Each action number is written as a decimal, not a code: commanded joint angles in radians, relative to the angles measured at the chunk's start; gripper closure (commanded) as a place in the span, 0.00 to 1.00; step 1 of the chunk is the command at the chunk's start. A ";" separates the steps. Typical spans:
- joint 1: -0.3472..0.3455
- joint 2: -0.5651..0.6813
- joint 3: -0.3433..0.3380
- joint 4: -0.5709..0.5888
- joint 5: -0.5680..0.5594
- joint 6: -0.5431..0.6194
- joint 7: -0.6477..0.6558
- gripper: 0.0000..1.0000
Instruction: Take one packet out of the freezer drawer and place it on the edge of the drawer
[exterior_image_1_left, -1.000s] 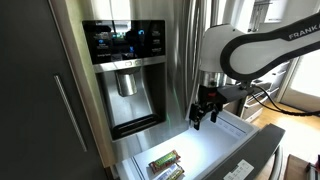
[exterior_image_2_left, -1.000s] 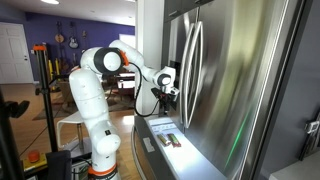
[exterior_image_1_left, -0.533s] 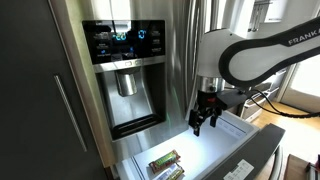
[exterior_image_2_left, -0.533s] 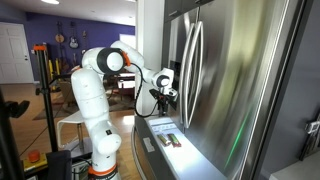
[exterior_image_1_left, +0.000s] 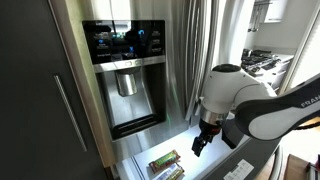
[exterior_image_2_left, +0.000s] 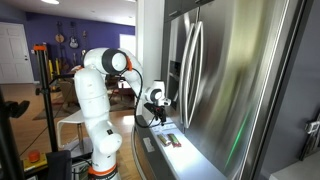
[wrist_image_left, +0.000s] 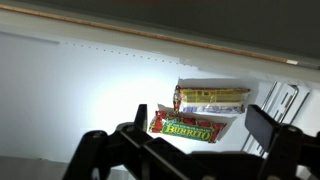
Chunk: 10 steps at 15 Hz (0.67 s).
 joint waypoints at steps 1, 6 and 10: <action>0.008 0.009 -0.009 -0.014 -0.005 0.023 0.000 0.00; 0.008 0.008 -0.010 0.005 -0.004 0.017 0.000 0.00; -0.011 0.101 -0.013 -0.017 -0.025 0.112 0.079 0.00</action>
